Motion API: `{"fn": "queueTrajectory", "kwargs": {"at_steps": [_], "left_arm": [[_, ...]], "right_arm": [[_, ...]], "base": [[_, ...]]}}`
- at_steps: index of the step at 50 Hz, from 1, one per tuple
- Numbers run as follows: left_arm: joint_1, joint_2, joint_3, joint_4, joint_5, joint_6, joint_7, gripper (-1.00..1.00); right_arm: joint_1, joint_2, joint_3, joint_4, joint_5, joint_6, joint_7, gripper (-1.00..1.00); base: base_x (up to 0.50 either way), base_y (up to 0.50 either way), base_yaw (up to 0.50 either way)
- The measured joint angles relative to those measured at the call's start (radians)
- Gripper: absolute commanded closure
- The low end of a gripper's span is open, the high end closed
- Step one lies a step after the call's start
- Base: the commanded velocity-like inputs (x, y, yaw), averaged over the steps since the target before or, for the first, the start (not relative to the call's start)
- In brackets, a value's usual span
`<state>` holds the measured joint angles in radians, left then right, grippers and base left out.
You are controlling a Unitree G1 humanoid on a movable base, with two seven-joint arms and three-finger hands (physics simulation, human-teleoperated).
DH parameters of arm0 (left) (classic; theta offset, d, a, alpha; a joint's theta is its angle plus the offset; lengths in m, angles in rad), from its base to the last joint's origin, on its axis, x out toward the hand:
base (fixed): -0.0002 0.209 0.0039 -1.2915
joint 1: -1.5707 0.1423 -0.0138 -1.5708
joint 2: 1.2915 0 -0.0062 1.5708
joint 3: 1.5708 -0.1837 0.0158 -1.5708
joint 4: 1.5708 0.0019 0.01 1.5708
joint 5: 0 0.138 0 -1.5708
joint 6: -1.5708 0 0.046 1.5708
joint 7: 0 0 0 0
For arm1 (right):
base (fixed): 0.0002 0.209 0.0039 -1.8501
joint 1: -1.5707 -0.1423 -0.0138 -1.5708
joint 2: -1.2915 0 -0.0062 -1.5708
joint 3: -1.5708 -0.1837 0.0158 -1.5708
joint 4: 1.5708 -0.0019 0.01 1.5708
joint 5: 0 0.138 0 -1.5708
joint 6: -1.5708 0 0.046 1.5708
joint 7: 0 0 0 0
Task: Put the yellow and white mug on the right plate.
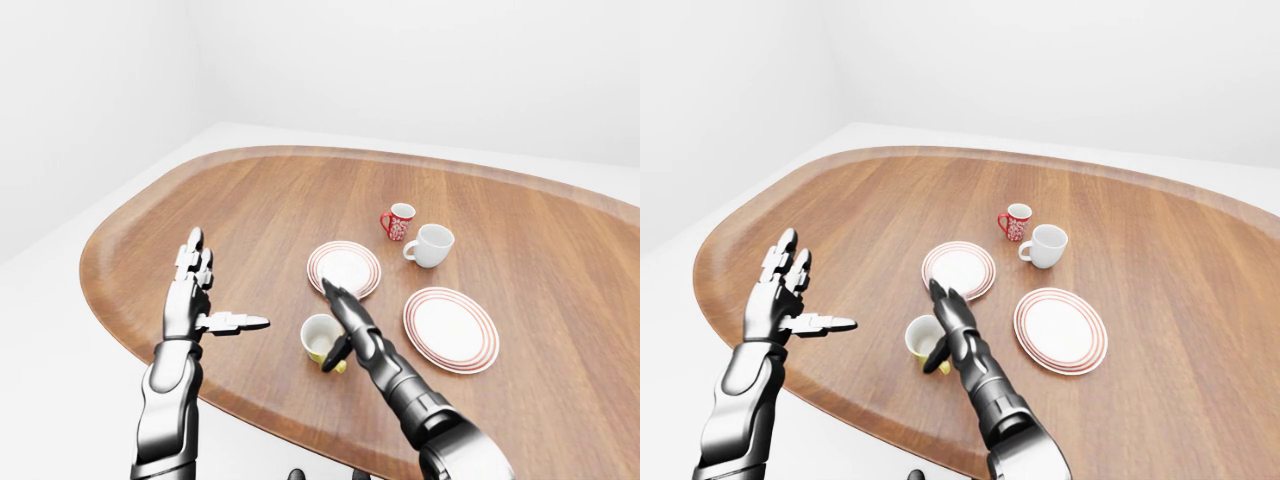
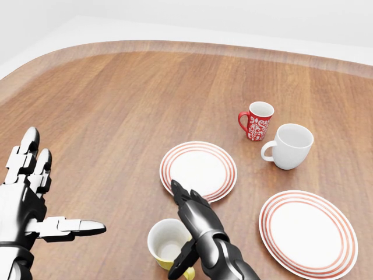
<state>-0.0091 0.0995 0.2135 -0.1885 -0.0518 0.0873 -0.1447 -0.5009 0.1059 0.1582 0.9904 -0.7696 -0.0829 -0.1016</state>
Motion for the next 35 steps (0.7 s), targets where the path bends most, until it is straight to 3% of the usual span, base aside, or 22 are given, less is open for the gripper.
{"fn": "queueTrajectory", "kwargs": {"at_steps": [31, 32, 35], "left_arm": [[0.000, -0.001, -0.005, 0.009, 0.003, 0.000, 0.001, -1.00], [0.000, -0.001, -0.005, 0.009, 0.003, 0.000, 0.001, -1.00], [0.000, -0.001, -0.005, 0.010, 0.003, 0.000, 0.001, -1.00]], "right_arm": [[-0.044, -0.001, -0.010, 0.150, -0.010, -0.004, -0.052, -1.00], [-0.044, -0.001, -0.011, 0.152, -0.010, -0.004, -0.052, 1.00], [-0.048, 0.001, -0.012, 0.156, -0.004, -0.004, -0.038, 1.00]], "base": [[0.00, 0.00, 0.00], [0.00, 0.00, 0.00], [0.00, 0.00, 0.00]]}}
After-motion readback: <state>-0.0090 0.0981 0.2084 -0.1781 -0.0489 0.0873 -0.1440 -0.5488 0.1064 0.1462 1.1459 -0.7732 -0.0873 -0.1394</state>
